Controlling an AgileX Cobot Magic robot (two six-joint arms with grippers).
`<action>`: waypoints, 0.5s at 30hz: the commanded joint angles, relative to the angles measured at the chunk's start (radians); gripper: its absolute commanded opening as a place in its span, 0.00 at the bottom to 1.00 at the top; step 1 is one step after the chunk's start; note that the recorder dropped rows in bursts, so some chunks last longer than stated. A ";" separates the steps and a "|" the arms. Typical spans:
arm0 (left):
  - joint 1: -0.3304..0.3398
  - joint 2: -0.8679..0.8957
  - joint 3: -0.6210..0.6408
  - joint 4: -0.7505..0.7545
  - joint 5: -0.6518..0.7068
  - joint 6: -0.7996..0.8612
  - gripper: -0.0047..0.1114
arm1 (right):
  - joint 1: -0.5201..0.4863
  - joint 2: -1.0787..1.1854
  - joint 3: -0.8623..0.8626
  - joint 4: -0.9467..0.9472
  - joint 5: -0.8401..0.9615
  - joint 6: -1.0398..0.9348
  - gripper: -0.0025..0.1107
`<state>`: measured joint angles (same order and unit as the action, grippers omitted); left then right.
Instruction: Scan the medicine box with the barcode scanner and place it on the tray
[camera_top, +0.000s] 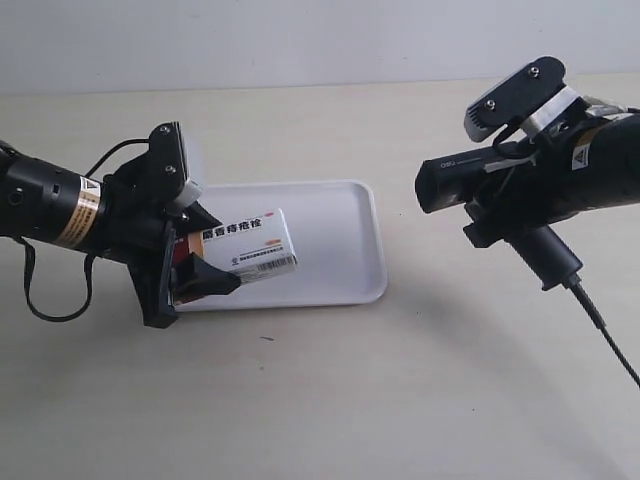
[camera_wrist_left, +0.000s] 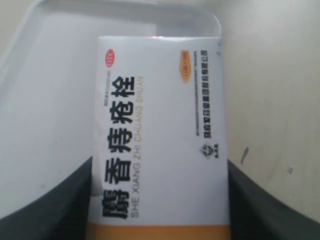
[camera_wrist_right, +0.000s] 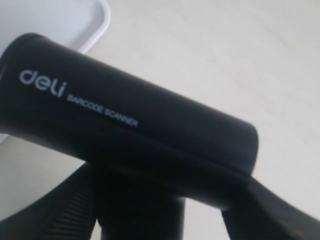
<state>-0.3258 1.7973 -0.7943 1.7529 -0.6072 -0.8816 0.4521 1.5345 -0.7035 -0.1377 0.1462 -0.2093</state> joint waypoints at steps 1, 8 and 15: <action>0.026 0.001 -0.010 -0.009 -0.014 -0.018 0.04 | 0.002 0.025 -0.043 -0.021 -0.027 0.000 0.02; 0.032 0.083 -0.060 -0.009 -0.065 0.067 0.04 | 0.024 0.094 -0.113 -0.048 0.007 -0.008 0.02; 0.081 0.116 -0.073 -0.009 -0.114 0.087 0.04 | 0.022 0.095 -0.182 -0.372 0.100 0.209 0.02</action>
<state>-0.2580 1.9148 -0.8582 1.7529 -0.6891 -0.8050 0.4757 1.6331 -0.8711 -0.4124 0.2530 -0.0784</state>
